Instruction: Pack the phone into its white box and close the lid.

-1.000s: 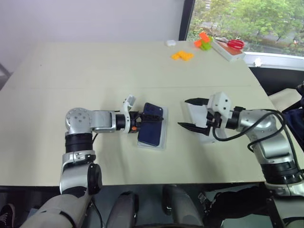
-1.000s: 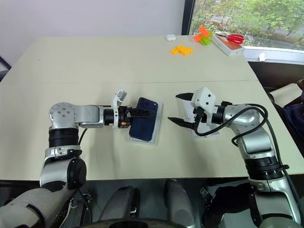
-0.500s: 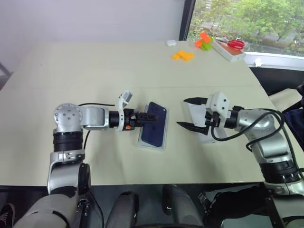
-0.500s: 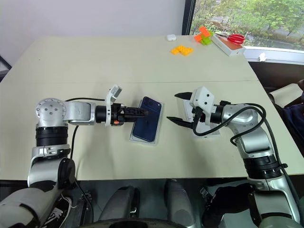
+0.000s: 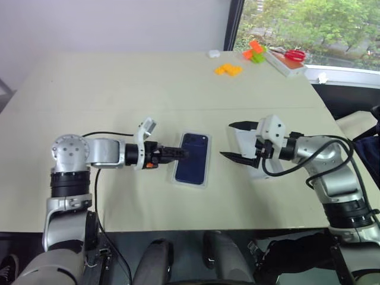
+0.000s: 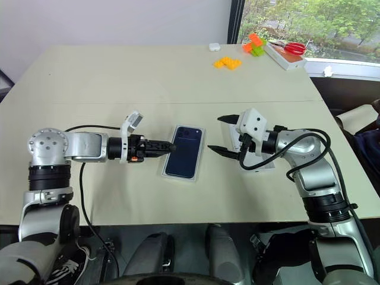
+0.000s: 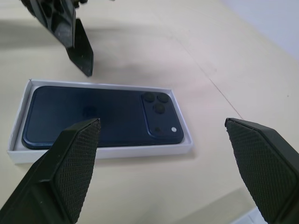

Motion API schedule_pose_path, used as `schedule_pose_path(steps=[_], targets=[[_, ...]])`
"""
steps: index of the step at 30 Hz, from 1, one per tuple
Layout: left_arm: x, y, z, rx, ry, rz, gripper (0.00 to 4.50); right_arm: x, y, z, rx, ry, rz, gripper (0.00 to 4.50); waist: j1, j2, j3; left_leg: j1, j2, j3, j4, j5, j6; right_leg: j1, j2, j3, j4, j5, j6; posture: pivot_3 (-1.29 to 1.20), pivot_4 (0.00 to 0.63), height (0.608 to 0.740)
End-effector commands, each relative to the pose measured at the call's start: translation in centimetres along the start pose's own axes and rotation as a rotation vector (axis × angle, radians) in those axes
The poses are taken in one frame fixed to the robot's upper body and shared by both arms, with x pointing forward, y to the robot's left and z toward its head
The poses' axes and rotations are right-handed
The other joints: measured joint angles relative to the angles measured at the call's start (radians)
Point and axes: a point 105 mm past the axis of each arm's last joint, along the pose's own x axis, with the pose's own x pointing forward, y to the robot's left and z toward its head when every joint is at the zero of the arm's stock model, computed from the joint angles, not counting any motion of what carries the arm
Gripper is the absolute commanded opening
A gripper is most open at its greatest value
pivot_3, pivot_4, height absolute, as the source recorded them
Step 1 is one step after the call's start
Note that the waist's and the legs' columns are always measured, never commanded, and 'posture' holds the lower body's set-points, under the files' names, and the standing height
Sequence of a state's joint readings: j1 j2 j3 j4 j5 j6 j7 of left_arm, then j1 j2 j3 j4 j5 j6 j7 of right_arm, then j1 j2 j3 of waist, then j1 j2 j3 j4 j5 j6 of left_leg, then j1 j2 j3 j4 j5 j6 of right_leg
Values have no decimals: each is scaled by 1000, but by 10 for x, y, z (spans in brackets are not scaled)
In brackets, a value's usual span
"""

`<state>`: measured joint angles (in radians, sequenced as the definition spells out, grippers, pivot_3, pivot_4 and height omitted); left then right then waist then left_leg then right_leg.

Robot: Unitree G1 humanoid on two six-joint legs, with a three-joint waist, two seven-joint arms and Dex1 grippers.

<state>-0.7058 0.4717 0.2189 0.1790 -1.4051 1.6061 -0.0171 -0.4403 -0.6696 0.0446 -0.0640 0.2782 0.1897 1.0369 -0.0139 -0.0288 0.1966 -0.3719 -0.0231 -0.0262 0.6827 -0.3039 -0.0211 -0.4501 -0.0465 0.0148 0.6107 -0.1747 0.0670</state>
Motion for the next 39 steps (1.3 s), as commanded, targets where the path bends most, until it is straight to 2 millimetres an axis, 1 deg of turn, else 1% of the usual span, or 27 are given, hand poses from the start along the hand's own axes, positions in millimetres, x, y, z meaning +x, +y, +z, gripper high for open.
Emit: schedule_pose_path(steps=[1, 3, 5, 6, 8, 10, 12, 13, 14, 15, 16, 19, 20, 24, 26, 30, 33, 37, 38, 39], targets=[[-11, -9, 9, 53, -36, -9, 4394, 2, -3, 15, -31, -46, -8, 4500, 0, 0, 0, 0, 0, 0, 0, 0, 0, 0, 0, 0, 0, 0, 0, 0, 150, 740], [-13, -13, 13, 68, -58, -16, 4394, 3, -2, 18, -19, -58, -8, 4500, 0, 0, 0, 0, 0, 0, 0, 0, 0, 0, 0, 0, 0, 0, 0, 0, 150, 740], [-15, -13, 18, 92, -84, 7, 3867, 5, -1, 22, -5, -76, -6, 4500, 1, 0, 0, 0, 0, 0, 0, 0, 0, 0, 0, 0, 0, 0, 0, 0, 150, 740], [-14, -12, 19, 106, -95, 21, 3557, 6, -2, 24, 19, -88, -17, 4241, 1, 0, 0, 0, 0, 0, 0, 0, 0, 0, 0, 0, 0, 0, 0, 0, 150, 740], [-11, -9, 18, 109, -116, 34, 2643, 8, -3, 27, 36, -98, -26, 3632, 0, 0, 0, 0, 0, 0, 0, 0, 0, 0, 0, 0, 0, 0, 0, 0, 150, 740], [-10, -8, 17, 99, -130, 27, 1597, 10, -2, 29, 36, -102, -29, 2627, 1, 0, 0, 0, 0, 0, 0, 0, 0, 0, 0, 0, 0, 0, 0, 0, 150, 740], [-8, -10, 15, 116, -143, 10, 635, 17, 6, 31, 30, -104, -13, 1686, 0, 0, 0, 0, 0, 0, 0, 0, 0, 0, 0, 0, 0, 0, 0, 0, 150, 740], [-6, -10, 12, 132, -142, 17, 79, 21, 10, 31, 28, -104, -7, 1087, -1, 0, 0, 0, 0, 0, 0, 0, 0, 0, 0, 0, 0, 0, 0, 0, 150, 740], [-3, -9, 10, 143, -141, 26, 0, 26, 14, 31, 31, -106, -3, 646, -1, 0, 0, 0, 0, 0, 0, 0, 0, 0, 0, 0, 0, 0, 0, 0, 150, 740], [-2, -8, 8, 149, -140, 32, 0, 29, 17, 31, 34, -106, -3, 98, 0, 0, 0, 0, 0, 0, 0, 0, 0, 0, 0, 0, 0, 0, 0, 0, 150, 740], [0, -8, 7, 150, -137, 28, 0, 32, 19, 31, 36, -106, -2, 42, 1, 0, 0, 0, 0, 0, 0, 0, 0, 0, 0, 0, 0, 0, 0, 0, 150, 740], [6, -5, 0, 154, -117, 42, 0, 50, 45, 23, 6, -74, 55, 42, 1, 0, 0, 0, 0, 0, 0, 0, 0, 0, 0, 0, 0, 0, 0, 0, 150, 740], [7, -4, -2, 151, -116, 41, 0, 53, 51, 22, -1, -70, 71, 42, 1, 0, 0, 0, 0, 0, 0, 0, 0, 0, 0, 0, 0, 0, 0, 0, 150, 740], [10, -3, -7, 147, -96, 36, 0, 58, 62, 10, -64, -9, 105, 42, 1, 0, 0, -1, 0, 0, 0, 0, 0, 0, 0, 0, 0, 0, 0, 0, 150, 740], [13, -2, -9, 144, -94, 38, 0, 62, 64, 10, -61, -14, 103, 42, 1, 0, 0, 0, 0, 0, 0, 0, 0, 0, 0, 0, 0, 0, 0, 0, 150, 740], [20, 0, -16, 142, -72, 45, 0, 64, 66, -9, -170, 85, 117, 42, 0, 0, 0, 0, 0, 0, 0, 0, 0, 0, 0, 0, 0, 0, 0, 0, 150, 740], [26, 5, -20, 145, -59, 76, 0, 66, 68, -15, -202, 106, 124, 42, 0, 0, 0, 0, 0, 0, 0, 0, 0, 0, 0, 0, 0, 0, 0, 0, 150, 740], [28, 2, -18, 173, -69, 72, 0, 65, 69, -13, -197, 87, 133, 42, 0, 0, 0, 0, 0, 0, 0, 0, 0, 0, 1, 0, 0, 0, 0, 0, 150, 740], [26, 0, -13, 183, -93, 69, 0, 63, 61, -8, -167, 66, 96, 42, 0, 0, 0, 0, 0, 0, 0, 0, 0, 0, 1, 0, 0, 0, 0, 0, 150, 740], [23, -3, -6, 193, -122, 58, 0, 60, 52, 0, -101, 28, 56, 42, 0, 0, 0, 0, 0, 0, 0, 0, 0, 0, 1, 0, 0, 0, 0, 0, 150, 740]])
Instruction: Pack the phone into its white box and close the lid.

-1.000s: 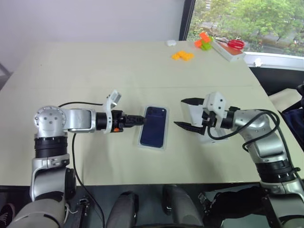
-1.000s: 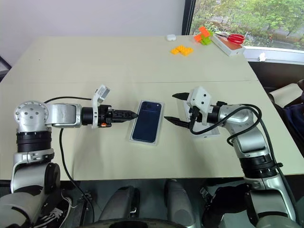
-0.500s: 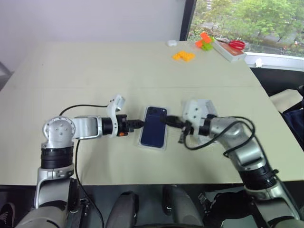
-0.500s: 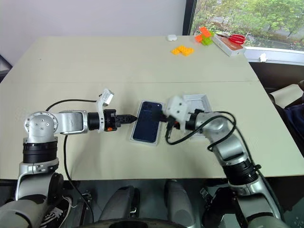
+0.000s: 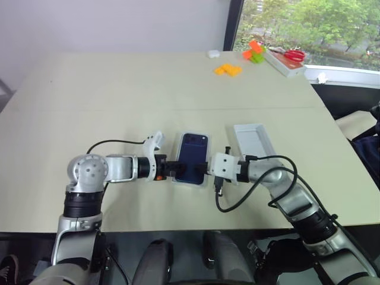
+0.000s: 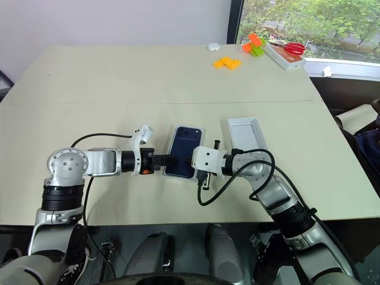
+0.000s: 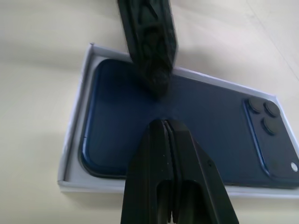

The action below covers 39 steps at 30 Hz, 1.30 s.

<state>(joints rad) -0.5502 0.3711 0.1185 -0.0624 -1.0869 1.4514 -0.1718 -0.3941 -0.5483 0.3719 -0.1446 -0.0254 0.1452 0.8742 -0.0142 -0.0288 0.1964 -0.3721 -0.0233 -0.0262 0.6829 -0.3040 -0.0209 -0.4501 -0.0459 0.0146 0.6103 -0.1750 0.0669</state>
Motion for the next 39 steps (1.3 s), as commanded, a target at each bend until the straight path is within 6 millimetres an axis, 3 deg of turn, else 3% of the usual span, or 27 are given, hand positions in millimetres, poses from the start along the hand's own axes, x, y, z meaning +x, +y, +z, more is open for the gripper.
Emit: schedule_pose_path(steps=[1, 4, 6, 7, 10, 14, 15, 21, 24, 27, 39], targets=[[-9, -13, 24, 71, -102, -39, 0, -15, -28, 21, 109, -117, -113, 42, 1, 0, 0, 0, 0, 0, 0, 0, 0, 0, 0, 0, 0, 0, 0, 0, 150, 740], [-28, -21, 42, 131, -195, -103, 0, -43, -52, 36, 214, -188, -178, 42, 1, 0, 0, -1, 0, 0, 0, 0, 0, 0, 0, 0, 0, 0, 0, 0, 150, 740], [-38, -19, 54, 168, -264, -106, 518, -54, -68, 33, 284, -155, -242, 0, 0, 0, 0, 0, 0, 0, 0, 0, 0, 0, 0, 0, 0, 0, 0, 0, 150, 740], [-45, -18, 63, 230, -312, -89, 791, -61, -78, 23, 328, -67, -303, 538, 0, 0, 0, 0, 1, 0, 0, 0, 0, 0, 0, 0, 0, -1, -3, 0, 150, 740], [-59, -22, 69, 393, -351, -108, 2311, -78, -91, 5, 419, 109, -405, 1851, 2, 0, 0, 0, 1, 0, 0, 0, 0, 0, 0, -1, 0, -2, -4, 0, 150, 740], [-78, -31, 62, 509, -342, -239, 4293, -89, -82, 3, 528, 213, -401, 3831, 2, 1, 0, -2, 1, 1, -1, -1, 2, -1, 0, 0, -2, -3, -5, 0, 150, 740], [-82, -32, 60, 527, -339, -267, 4500, -90, -78, 3, 541, 233, -392, 4257, 2, 1, 0, -2, 1, 1, -1, -1, 2, -1, 0, -1, -3, -3, -5, 0, 150, 740], [-93, -26, 63, 736, -407, -240, 4500, -100, -72, -4, 704, 345, -480, 4392, 1, 1, 0, -3, 2, 2, -1, -2, 4, 1, 0, -1, -10, -3, -5, 0, 150, 740], [-96, -27, 65, 727, -459, -266, 4500, -98, -67, -2, 792, 365, -490, 4392, 2, 1, 0, -3, 2, 2, -1, -2, 4, 2, 0, -1, -11, -2, -4, 0, 150, 740], [-98, -26, 59, 757, -460, -276, 4500, -100, -58, -20, 862, 427, -509, 4392, 2, 1, 0, -3, 3, 1, -1, -3, 6, 2, 1, -1, -12, -1, -2, 0, 150, 740], [-96, -27, 39, 760, -443, -286, 4500, -96, -64, -35, 913, 515, -547, 4392, -1, 1, 0, -3, 3, 4, -1, -5, 10, 2, 0, -1, -13, -1, -1, 0, 150, 740]])
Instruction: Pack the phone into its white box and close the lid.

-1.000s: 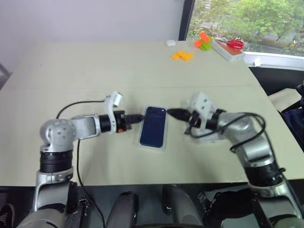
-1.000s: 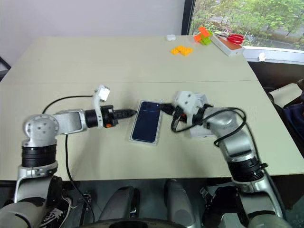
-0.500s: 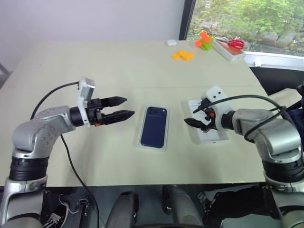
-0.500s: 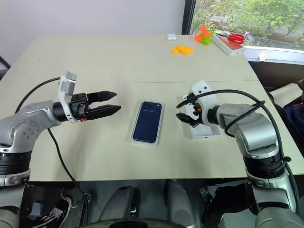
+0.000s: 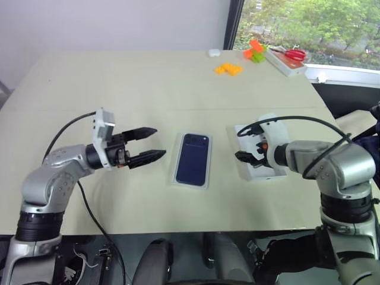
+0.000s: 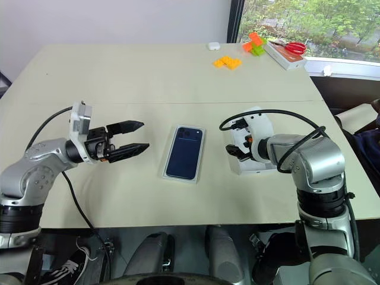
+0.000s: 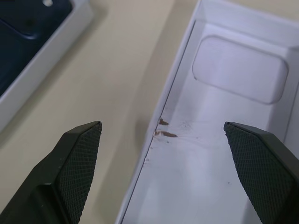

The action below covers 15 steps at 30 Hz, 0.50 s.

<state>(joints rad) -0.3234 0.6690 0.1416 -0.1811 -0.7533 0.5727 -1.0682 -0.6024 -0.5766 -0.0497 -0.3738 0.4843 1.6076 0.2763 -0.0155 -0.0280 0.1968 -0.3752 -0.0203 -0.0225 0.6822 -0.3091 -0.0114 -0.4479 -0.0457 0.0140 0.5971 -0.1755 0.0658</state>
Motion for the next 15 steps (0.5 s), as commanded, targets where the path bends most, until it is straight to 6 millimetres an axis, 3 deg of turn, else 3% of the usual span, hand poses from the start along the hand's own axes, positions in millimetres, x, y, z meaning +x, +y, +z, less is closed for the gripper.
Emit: schedule_pose_path(steps=[1, 10, 15], targets=[[-1, -4, 14, 50, -36, -5, 4500, -2, -3, 11, 28, -25, -8, 4392, 1, 0, 0, 0, 0, 0, 0, 0, 0, 0, 0, 0, 0, 0, 0, 0, 150, 740], [5, -3, 14, 29, -43, 3, 4500, 5, 4, 36, 153, -72, 44, 4392, -2, 1, 0, 0, 1, 0, 0, 0, 1, 0, 1, 0, 0, 1, 1, 0, 150, 740], [9, -1, 14, 30, -48, 5, 4500, 5, 1, 29, 134, 0, 27, 4392, 2, 1, 0, 0, 0, 0, 0, -1, 1, 1, 1, 0, 0, 0, 1, 0, 150, 740]])
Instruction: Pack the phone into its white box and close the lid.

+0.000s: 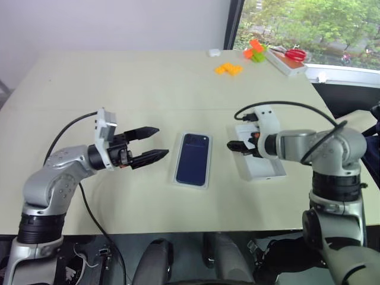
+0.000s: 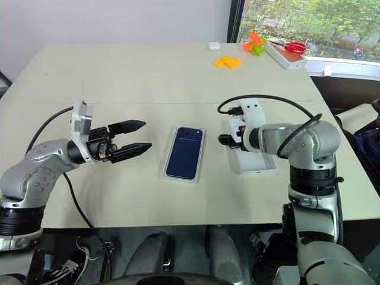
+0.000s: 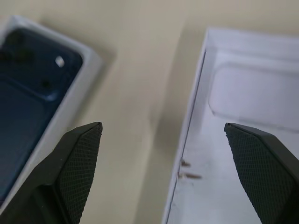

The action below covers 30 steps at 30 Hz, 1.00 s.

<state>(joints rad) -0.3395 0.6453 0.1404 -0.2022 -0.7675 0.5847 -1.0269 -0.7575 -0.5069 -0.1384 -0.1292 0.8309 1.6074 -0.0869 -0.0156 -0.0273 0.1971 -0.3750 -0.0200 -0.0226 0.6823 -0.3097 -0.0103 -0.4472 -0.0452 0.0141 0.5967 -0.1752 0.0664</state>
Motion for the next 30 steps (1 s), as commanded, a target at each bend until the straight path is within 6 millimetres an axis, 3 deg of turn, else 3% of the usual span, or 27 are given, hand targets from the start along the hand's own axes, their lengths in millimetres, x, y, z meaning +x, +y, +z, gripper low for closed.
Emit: schedule_pose_path(steps=[1, 8, 21, 25, 30], targets=[[4, 0, 8, 28, -20, -4, 4500, -5, -3, -4, -46, 47, -26, 4392, 2, 0, 0, 0, 0, 0, 0, 0, 0, 0, 0, 0, 0, 0, 0, 0, 150, 740], [6, -2, 7, 30, -26, 1, 4500, -6, 2, -13, -66, 108, -36, 4392, -5, 0, 0, 0, 0, 2, 0, -2, 3, 0, 0, 1, -1, 0, 0, 0, 150, 740], [5, -2, 7, 40, -28, 18, 4500, -1, -5, -24, -10, 145, -126, 4392, -1, 0, 0, 0, 0, 2, 0, -2, 4, 0, 0, 1, -2, -1, 1, 0, 150, 740], [7, -2, 7, 42, -31, 19, 4500, 0, -6, -24, 9, 146, -133, 3174, -2, 0, 0, 0, 1, 2, 0, -2, 4, 0, 0, 1, -1, -1, 1, 0, 150, 740], [9, -2, 7, 42, -33, 20, 4500, 2, -4, -22, 21, 143, -141, 572, -2, 0, 0, 0, 1, 2, 0, -2, 4, 0, 1, 1, -1, -1, 1, 0, 150, 740]])
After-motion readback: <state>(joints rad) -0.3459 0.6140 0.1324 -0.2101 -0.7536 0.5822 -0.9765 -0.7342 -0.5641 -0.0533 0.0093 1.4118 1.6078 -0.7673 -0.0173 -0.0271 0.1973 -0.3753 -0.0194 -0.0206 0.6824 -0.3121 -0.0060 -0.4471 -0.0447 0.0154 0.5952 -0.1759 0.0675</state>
